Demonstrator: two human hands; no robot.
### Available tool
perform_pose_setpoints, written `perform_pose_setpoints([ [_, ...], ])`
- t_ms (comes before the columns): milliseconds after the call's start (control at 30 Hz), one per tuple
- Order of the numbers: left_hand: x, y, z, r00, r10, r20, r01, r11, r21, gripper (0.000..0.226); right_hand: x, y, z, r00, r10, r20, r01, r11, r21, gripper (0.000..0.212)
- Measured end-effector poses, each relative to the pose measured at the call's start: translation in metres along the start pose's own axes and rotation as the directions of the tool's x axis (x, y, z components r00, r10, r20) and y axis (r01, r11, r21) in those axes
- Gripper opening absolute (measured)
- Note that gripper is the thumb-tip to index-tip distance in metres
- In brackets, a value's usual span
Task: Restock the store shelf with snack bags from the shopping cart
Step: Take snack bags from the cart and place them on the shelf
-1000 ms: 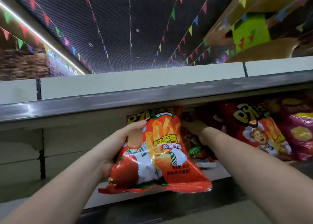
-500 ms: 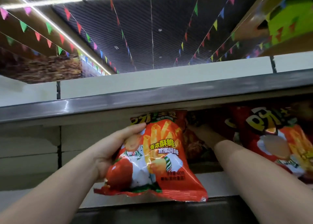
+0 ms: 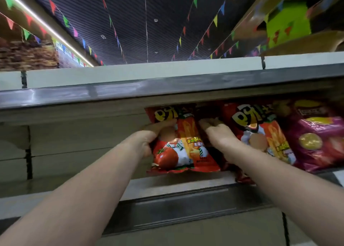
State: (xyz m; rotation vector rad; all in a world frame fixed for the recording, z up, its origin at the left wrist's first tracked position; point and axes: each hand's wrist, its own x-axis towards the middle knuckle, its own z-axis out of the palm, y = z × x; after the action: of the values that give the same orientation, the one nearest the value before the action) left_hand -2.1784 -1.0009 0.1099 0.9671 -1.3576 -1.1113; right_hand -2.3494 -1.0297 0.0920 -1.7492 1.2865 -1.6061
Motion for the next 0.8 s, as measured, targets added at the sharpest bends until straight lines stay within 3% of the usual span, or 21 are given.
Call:
perform_pose_setpoints([
  [67, 0.013, -0.005, 0.008, 0.996, 0.029, -0.090, -0.031, 0.999, -0.026, 0.049, -0.009, -0.001, -0.006, 1.000, -0.011, 0.022, 0.013, 0.998, -0.063, 0.042],
  [167, 0.023, -0.014, 0.020, 0.983, 0.074, -0.166, -0.067, 0.997, 0.050, 0.007, -0.019, 0.000, -0.006, 0.995, 0.031, 0.090, -0.013, 0.980, -0.198, 0.052],
  [300, 0.032, -0.028, 0.018, 0.984, 0.057, -0.168, -0.039, 0.993, 0.108, 0.018, -0.026, 0.001, 0.006, 0.984, 0.095, 0.150, -0.033, 0.929, -0.370, 0.029],
  [400, 0.035, -0.029, 0.015, 0.973, 0.068, -0.222, -0.028, 0.984, 0.178, 0.020, -0.027, -0.001, 0.011, 0.986, 0.065, 0.151, 0.011, 0.890, -0.457, 0.040],
  [533, 0.035, -0.033, 0.015, 0.983, 0.052, -0.175, -0.019, 0.982, 0.187, 0.022, -0.025, 0.003, 0.015, 0.991, 0.036, 0.133, 0.035, 0.868, -0.496, 0.058],
  [600, 0.035, -0.033, 0.016, 0.983, 0.043, -0.179, -0.009, 0.983, 0.186, 0.036, -0.025, 0.007, 0.016, 0.991, 0.031, 0.127, 0.037, 0.864, -0.502, 0.062],
  [667, 0.036, -0.032, 0.017, 0.979, 0.052, -0.196, -0.011, 0.978, 0.209, 0.066, -0.025, 0.007, 0.015, 0.992, 0.032, 0.123, 0.034, 0.865, -0.501, 0.063],
  [800, 0.035, -0.030, 0.020, 0.976, 0.005, -0.219, 0.054, 0.964, 0.261, 0.091, -0.028, 0.004, 0.015, 0.993, 0.019, 0.112, 0.041, 0.859, -0.510, 0.064],
])
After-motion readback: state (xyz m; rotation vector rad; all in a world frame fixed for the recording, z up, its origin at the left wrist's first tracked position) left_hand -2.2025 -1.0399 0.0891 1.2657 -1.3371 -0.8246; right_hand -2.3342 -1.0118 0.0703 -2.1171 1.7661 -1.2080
